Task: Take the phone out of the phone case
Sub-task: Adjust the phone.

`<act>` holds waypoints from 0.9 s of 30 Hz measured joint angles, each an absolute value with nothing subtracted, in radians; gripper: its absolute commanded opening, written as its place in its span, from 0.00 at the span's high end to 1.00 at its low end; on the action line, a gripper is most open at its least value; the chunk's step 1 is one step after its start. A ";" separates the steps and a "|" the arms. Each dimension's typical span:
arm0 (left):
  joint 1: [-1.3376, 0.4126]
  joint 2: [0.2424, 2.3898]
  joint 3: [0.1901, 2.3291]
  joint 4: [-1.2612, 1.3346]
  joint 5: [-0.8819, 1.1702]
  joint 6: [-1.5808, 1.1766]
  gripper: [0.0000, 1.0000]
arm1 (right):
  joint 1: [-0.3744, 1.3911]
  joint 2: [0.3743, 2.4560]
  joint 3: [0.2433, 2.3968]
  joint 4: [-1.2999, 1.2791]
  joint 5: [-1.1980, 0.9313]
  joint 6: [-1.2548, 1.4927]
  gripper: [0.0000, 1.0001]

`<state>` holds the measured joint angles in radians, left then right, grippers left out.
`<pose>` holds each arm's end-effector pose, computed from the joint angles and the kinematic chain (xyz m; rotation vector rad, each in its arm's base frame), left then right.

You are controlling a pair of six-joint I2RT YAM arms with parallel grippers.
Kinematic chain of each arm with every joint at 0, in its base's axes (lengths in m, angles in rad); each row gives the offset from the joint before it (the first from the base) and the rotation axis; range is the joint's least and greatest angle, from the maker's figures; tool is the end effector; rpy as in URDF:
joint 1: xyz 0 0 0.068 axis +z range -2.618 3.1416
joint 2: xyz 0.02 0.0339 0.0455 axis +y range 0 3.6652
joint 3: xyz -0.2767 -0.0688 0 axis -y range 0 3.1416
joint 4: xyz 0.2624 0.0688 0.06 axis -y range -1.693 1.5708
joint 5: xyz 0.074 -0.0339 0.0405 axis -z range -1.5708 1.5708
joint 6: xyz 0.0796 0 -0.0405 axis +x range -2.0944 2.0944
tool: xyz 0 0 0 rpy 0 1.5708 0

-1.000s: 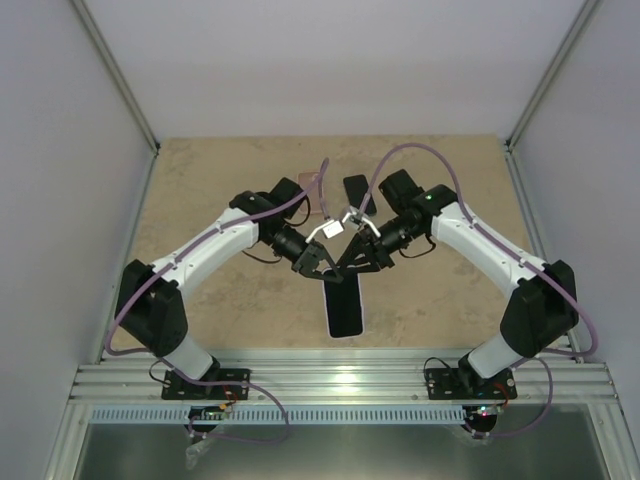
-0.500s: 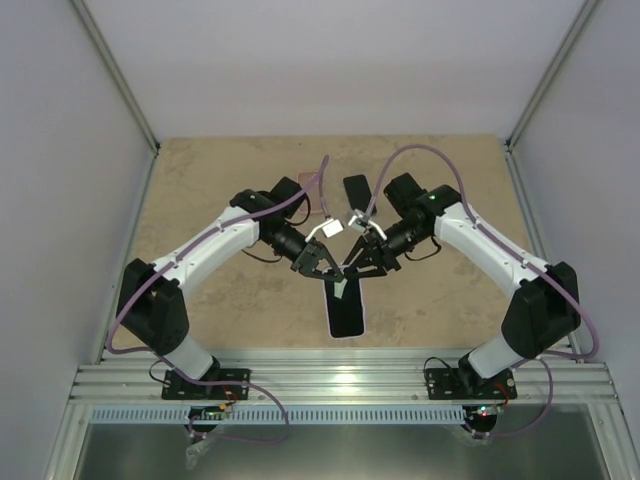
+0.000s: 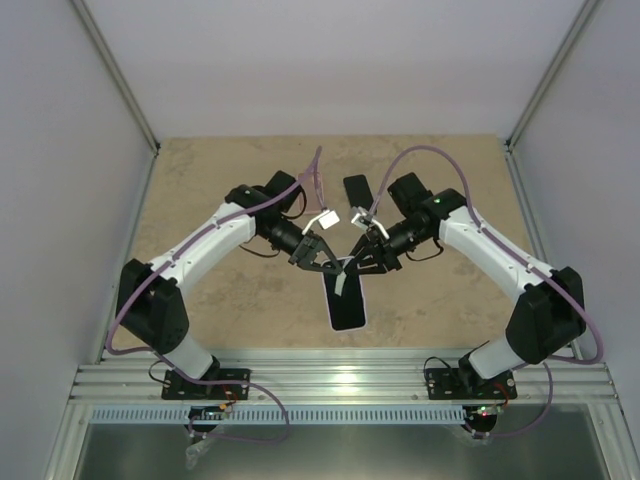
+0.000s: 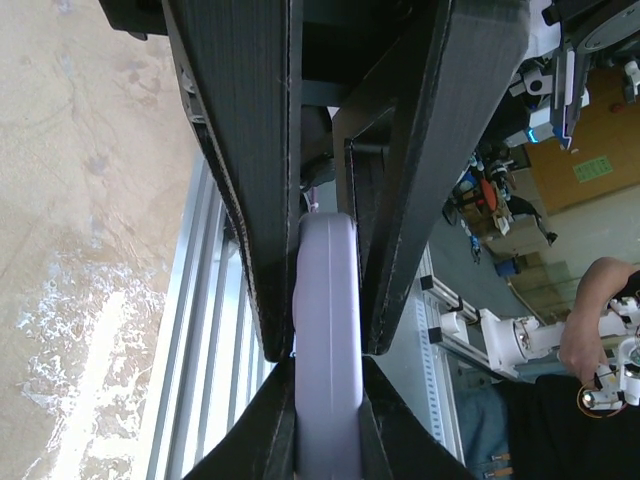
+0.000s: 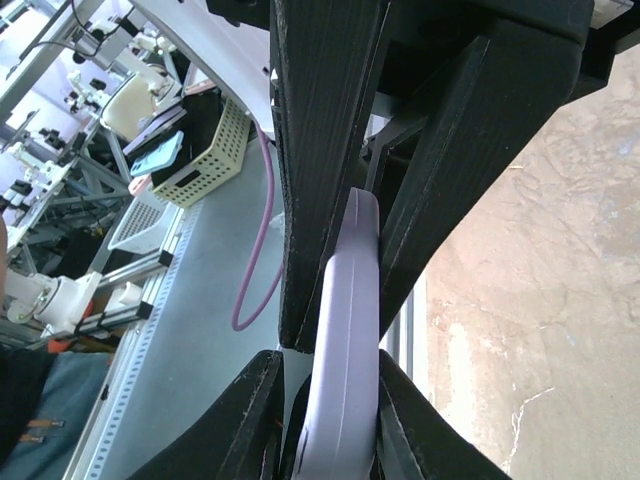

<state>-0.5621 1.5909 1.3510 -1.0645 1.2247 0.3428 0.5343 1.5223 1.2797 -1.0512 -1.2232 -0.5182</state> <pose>0.2320 -0.2346 0.2886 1.2923 2.1254 -1.7654 0.2230 0.2189 0.2878 -1.3998 1.9455 1.6755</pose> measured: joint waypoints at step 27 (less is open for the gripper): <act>-0.349 1.303 1.325 -0.476 1.106 -0.013 0.05 | 0.210 1.663 1.707 -0.694 -1.458 0.018 0.99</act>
